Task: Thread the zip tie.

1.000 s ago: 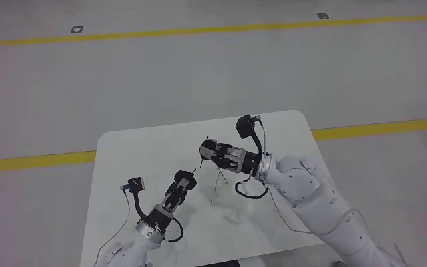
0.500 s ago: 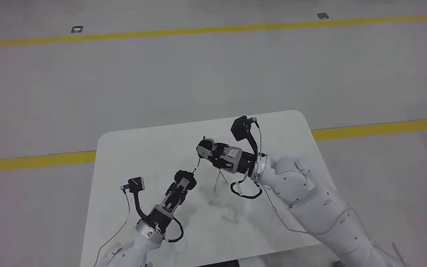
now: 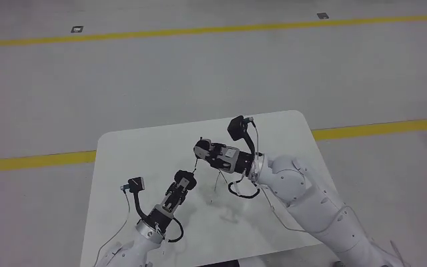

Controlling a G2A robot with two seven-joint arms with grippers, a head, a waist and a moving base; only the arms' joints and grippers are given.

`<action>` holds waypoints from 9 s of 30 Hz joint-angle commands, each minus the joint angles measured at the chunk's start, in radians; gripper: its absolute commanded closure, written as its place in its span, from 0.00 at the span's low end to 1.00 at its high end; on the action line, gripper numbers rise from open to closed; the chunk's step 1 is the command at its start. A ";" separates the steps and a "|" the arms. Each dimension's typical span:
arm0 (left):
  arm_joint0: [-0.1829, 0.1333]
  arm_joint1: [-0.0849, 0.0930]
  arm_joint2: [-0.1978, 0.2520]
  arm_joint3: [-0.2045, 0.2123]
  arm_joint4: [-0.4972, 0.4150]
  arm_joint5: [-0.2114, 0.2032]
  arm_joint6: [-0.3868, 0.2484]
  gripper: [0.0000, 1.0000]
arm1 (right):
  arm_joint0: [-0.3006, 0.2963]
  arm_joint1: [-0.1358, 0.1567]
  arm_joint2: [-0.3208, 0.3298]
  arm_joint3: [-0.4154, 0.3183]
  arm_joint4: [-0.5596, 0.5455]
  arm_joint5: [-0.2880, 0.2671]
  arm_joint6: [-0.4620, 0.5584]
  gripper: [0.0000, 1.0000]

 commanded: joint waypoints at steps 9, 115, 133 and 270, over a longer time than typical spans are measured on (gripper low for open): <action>0.000 0.000 0.000 0.000 0.000 0.000 0.000 1.00 | -0.010 0.003 0.007 -0.004 -0.002 0.000 0.001 1.00; -0.028 -0.006 0.007 -0.016 -0.174 -0.039 -0.032 1.00 | -0.044 0.007 -0.002 0.019 0.198 0.000 -0.069 1.00; -0.039 -0.008 0.016 -0.009 -0.171 -0.036 -0.032 1.00 | -0.039 0.019 -0.023 0.023 0.186 0.000 -0.055 1.00; -0.079 -0.031 0.038 -0.033 -0.525 -0.073 -0.022 1.00 | -0.207 0.090 0.107 -0.082 -0.352 0.000 -0.311 0.00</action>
